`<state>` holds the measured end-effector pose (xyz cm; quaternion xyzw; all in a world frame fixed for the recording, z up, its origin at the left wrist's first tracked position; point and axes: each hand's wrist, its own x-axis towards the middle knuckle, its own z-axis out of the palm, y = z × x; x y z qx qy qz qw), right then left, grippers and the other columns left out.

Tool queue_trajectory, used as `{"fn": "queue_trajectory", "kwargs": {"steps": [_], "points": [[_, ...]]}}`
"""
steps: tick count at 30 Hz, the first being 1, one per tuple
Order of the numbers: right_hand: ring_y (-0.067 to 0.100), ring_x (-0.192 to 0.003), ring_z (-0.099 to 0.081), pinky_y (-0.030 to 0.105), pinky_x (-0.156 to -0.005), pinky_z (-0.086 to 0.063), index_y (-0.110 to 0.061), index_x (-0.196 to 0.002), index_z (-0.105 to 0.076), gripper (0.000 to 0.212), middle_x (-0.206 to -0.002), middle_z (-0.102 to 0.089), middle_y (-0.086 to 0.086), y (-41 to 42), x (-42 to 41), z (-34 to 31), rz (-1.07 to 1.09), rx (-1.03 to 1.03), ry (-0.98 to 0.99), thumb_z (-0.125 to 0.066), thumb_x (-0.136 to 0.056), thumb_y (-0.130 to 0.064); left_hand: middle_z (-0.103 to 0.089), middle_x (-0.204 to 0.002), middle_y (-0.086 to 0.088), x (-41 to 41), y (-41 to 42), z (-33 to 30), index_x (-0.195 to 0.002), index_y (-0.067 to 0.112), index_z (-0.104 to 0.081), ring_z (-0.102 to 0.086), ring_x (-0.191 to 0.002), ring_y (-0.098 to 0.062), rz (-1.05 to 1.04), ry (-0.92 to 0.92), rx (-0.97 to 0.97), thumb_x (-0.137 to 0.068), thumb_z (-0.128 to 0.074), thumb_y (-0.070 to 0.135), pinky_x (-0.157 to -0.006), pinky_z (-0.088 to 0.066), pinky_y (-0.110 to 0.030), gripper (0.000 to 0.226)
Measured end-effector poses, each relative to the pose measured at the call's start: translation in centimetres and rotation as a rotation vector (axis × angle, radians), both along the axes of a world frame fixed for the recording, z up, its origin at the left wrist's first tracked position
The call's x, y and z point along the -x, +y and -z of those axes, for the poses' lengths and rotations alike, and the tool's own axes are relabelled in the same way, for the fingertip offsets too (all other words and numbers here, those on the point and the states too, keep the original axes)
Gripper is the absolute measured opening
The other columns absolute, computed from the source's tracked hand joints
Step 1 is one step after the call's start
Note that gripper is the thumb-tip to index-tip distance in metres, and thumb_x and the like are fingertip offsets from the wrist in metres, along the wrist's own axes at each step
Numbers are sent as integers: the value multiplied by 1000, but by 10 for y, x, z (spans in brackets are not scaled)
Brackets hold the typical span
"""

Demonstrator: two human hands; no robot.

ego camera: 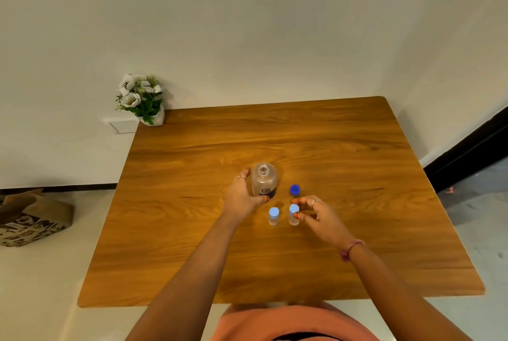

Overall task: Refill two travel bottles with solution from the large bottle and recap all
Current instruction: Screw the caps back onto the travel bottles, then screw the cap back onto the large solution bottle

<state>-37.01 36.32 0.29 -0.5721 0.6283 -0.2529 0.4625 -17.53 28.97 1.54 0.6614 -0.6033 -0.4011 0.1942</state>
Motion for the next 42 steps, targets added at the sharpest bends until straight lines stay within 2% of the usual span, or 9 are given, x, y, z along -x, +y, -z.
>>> {"fn": "queue_trajectory", "kwargs": {"steps": [9, 12, 15, 18, 22, 26, 30, 39, 42], "points": [[0, -107, -53, 15, -90, -45, -23, -123, -52, 46, -119, -52, -7, 4, 12, 3, -62, -11, -10, -66, -83, -6, -54, -133, -4, 7, 3, 10, -133, 12, -42, -48, -122, -15, -25, 162, 34, -62, -86, 14, -92, -35, -18, 84], [5, -110, -54, 21, -93, -45, -28, -124, -48, 55, -120, -53, -5, 0, 19, 7, -70, -11, -2, -64, -81, 3, -54, -132, -3, 6, 2, 16, -134, 11, -41, -48, -119, -9, -34, 213, 21, -60, -88, 15, -94, -34, -16, 87], [7, -108, -55, 18, -89, -46, -27, -122, -48, 56, -120, -55, -3, -7, 29, 11, -69, -13, -2, -54, -81, 11, -50, -138, -3, 5, 0, 25, -140, 10, -35, -44, -128, -13, -55, 228, 4, -57, -90, 19, -102, -34, -20, 100], [9, -103, -56, 13, -82, -46, -11, -128, -50, 49, -121, -57, 4, -22, 34, 18, 42, -19, 29, -51, -84, 10, -49, -139, -1, 5, -3, 31, -141, 10, -33, -44, -129, -13, -67, 271, -11, -57, -90, 19, -104, -36, -21, 102], [14, -109, -55, 26, -93, -47, -10, -132, -48, 50, -130, -51, 5, -49, 26, 33, 92, -13, 147, -61, -85, -2, -56, -128, 1, 6, -6, 36, -132, 13, -42, -51, -121, -11, -68, 319, -5, -56, -91, 20, -100, -42, -24, 90], [15, -114, -53, 27, -98, -45, -16, -133, -47, 58, -132, -46, 0, -67, 11, 42, 51, -46, 222, -70, -80, -8, -60, -119, 4, 7, -7, 41, -121, 21, -47, -55, -114, -10, -76, 346, -2, -57, -90, 19, -98, -47, -29, 77], [17, -113, -53, 29, -100, -44, -16, -126, -54, 51, -127, -50, 1, -76, 9, 54, 41, -62, 275, -71, -79, -9, -62, -118, 5, 6, -7, 47, -118, 25, -50, -56, -114, -11, -108, 347, -7, -57, -90, 21, -99, -48, -37, 72], [16, -106, -57, 23, -88, -46, -12, -120, -59, 43, -121, -55, 3, -89, 21, 35, 117, -71, 69, -71, -79, -10, -61, -120, 3, 19, -17, 26, -119, 25, -51, -56, -115, -10, -106, 405, 73, -60, -88, 16, -101, -47, -37, 70], [11, -103, -58, 22, -88, -46, -16, -115, -61, 39, -120, -54, 2, -104, 26, 0, 139, -8, -48, -72, -78, -10, -59, -121, 1, 24, -27, 3, -118, 28, -52, -55, -116, -12, -99, 429, 149, -56, -88, 28, -101, -47, -39, 72]]}}
